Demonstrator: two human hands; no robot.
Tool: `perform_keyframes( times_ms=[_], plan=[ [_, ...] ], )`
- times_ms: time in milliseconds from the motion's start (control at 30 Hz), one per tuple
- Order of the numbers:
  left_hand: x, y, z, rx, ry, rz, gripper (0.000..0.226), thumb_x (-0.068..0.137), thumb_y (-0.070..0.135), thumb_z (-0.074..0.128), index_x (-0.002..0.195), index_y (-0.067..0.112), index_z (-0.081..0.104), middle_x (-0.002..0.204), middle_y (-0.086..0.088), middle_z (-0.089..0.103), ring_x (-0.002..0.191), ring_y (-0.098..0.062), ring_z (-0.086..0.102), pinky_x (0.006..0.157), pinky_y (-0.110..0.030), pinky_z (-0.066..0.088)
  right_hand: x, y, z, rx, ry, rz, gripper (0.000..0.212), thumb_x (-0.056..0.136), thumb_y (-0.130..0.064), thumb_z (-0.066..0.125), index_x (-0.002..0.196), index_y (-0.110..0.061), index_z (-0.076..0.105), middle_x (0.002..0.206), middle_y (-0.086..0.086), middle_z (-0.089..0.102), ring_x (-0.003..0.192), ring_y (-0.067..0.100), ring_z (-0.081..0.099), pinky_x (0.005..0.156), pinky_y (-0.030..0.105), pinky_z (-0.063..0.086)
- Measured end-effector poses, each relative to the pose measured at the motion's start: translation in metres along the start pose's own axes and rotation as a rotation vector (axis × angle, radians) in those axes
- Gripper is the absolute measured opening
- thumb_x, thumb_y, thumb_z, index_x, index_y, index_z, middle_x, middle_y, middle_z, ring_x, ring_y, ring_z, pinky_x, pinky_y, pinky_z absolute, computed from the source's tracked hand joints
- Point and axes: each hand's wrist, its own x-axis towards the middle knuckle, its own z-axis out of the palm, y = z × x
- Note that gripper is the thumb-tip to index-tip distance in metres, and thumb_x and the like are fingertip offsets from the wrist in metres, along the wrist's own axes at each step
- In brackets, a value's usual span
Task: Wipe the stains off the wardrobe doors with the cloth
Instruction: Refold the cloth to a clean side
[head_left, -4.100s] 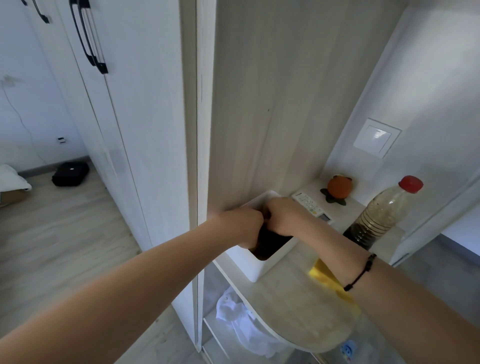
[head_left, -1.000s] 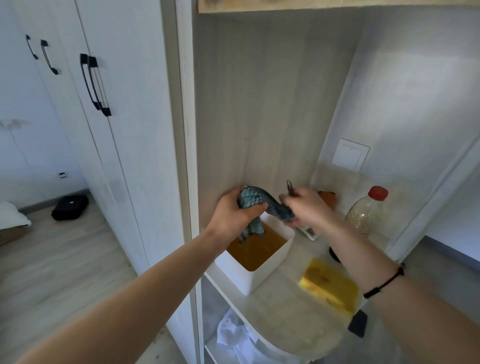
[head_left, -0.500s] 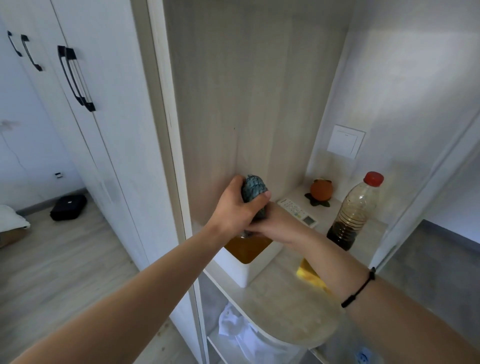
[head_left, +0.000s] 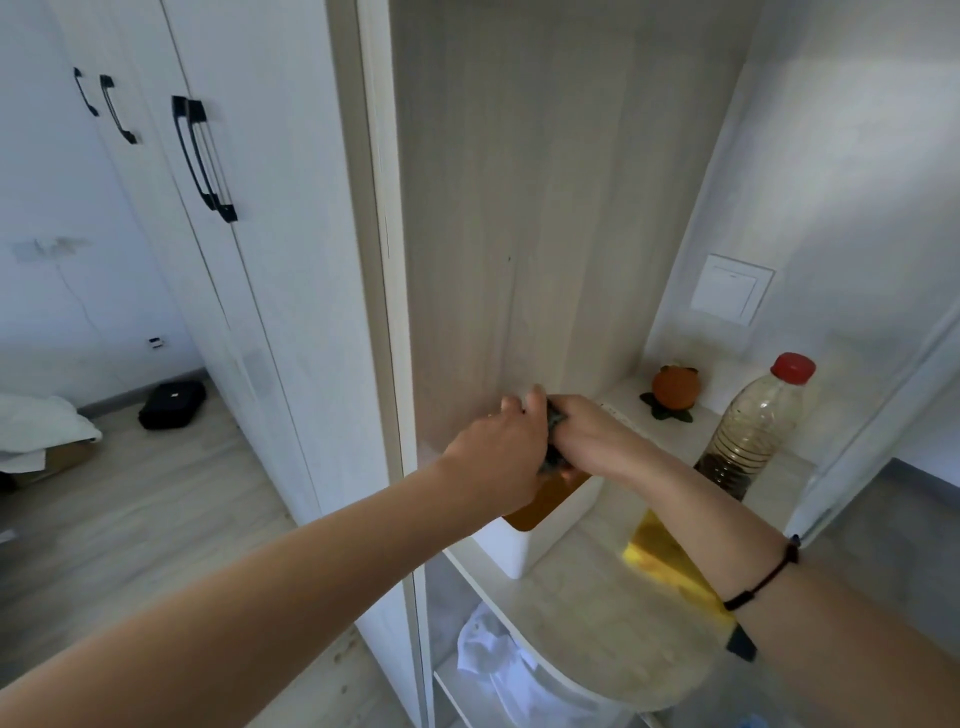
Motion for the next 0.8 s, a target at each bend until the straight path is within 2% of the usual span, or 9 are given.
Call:
perform_keyframes(
  times_ms=[100,233,333,433,500,567,667,733,800],
  plan=[
    [0.004,-0.001,0.009,-0.01,-0.009,-0.057,0.037,0.103,0.031,0.047,0.129,0.007,0.036,0.114,-0.011,0.062,0.096,-0.03,0.068,0.074,-0.034,0.052,0.005,0.004,0.004,0.008,0.055,0.018,0.023,0.099,-0.016,0.041,0.095,-0.014,0.064,0.066,0.009,0.064,0.052,0.021,0.056,0.052,0.034,0.046],
    [0.005,-0.004,0.01,-0.202,0.054,-0.103,0.016,0.103,0.024,0.041,0.111,0.01,0.036,0.094,-0.008,0.063,0.079,-0.028,0.067,0.059,-0.032,0.044,0.0,0.013,0.001,0.313,0.046,0.036,0.018,0.099,-0.011,0.051,0.098,-0.013,0.069,0.081,0.008,0.072,0.072,0.025,0.073,0.069,0.04,0.062],
    [0.008,-0.004,0.005,-0.357,0.165,-0.148,0.012,0.105,0.025,0.037,0.105,0.013,0.034,0.081,-0.006,0.059,0.066,-0.025,0.06,0.052,-0.031,0.04,-0.006,0.017,-0.004,0.646,-0.102,0.062,0.025,0.097,0.003,0.049,0.112,-0.007,0.066,0.107,0.018,0.071,0.097,0.033,0.073,0.087,0.049,0.06],
    [0.009,0.002,0.005,-0.472,0.221,-0.21,0.01,0.101,0.018,0.039,0.107,0.012,0.034,0.089,-0.01,0.058,0.072,-0.03,0.059,0.059,-0.038,0.044,-0.011,0.016,-0.003,0.926,-0.274,0.042,0.027,0.1,-0.004,0.048,0.124,0.0,0.06,0.114,0.019,0.065,0.106,0.032,0.066,0.089,0.046,0.058],
    [0.007,0.011,0.008,-0.523,0.213,-0.216,0.022,0.098,0.015,0.042,0.118,0.01,0.035,0.093,-0.009,0.057,0.074,-0.026,0.059,0.061,-0.037,0.046,-0.012,0.013,-0.001,0.938,-0.295,-0.019,0.034,0.099,-0.022,0.058,0.126,-0.002,0.062,0.115,0.015,0.066,0.108,0.027,0.065,0.09,0.042,0.056],
    [0.005,0.015,0.01,-0.586,0.154,-0.243,0.034,0.094,0.014,0.05,0.124,0.009,0.033,0.084,-0.002,0.056,0.067,-0.015,0.057,0.053,-0.028,0.042,-0.011,0.01,0.004,0.865,-0.256,-0.083,0.033,0.098,-0.032,0.062,0.114,-0.004,0.067,0.106,0.01,0.07,0.105,0.022,0.068,0.086,0.035,0.056],
    [0.006,0.007,0.008,-0.664,0.027,-0.288,0.035,0.086,0.016,0.06,0.113,0.013,0.038,0.083,0.002,0.058,0.074,-0.015,0.06,0.059,-0.032,0.051,-0.008,0.014,0.009,0.895,-0.252,-0.071,0.038,0.091,-0.034,0.065,0.109,-0.001,0.064,0.102,0.014,0.067,0.101,0.024,0.067,0.079,0.033,0.06],
    [0.005,-0.002,0.009,-0.548,0.02,-0.201,0.029,0.085,0.014,0.06,0.11,0.016,0.046,0.083,0.007,0.058,0.076,-0.013,0.059,0.066,-0.03,0.053,-0.004,0.016,0.009,0.927,-0.277,-0.031,0.056,0.079,-0.033,0.077,0.12,0.0,0.06,0.111,0.02,0.063,0.107,0.03,0.063,0.088,0.041,0.06],
    [0.004,-0.011,0.005,-0.382,0.081,-0.082,0.022,0.084,0.014,0.061,0.104,0.017,0.055,0.081,0.006,0.061,0.074,-0.014,0.06,0.064,-0.027,0.052,-0.002,0.016,0.007,0.888,-0.312,0.004,0.049,0.075,-0.02,0.082,0.116,-0.003,0.063,0.103,0.016,0.067,0.098,0.027,0.066,0.088,0.042,0.06]
  ],
)
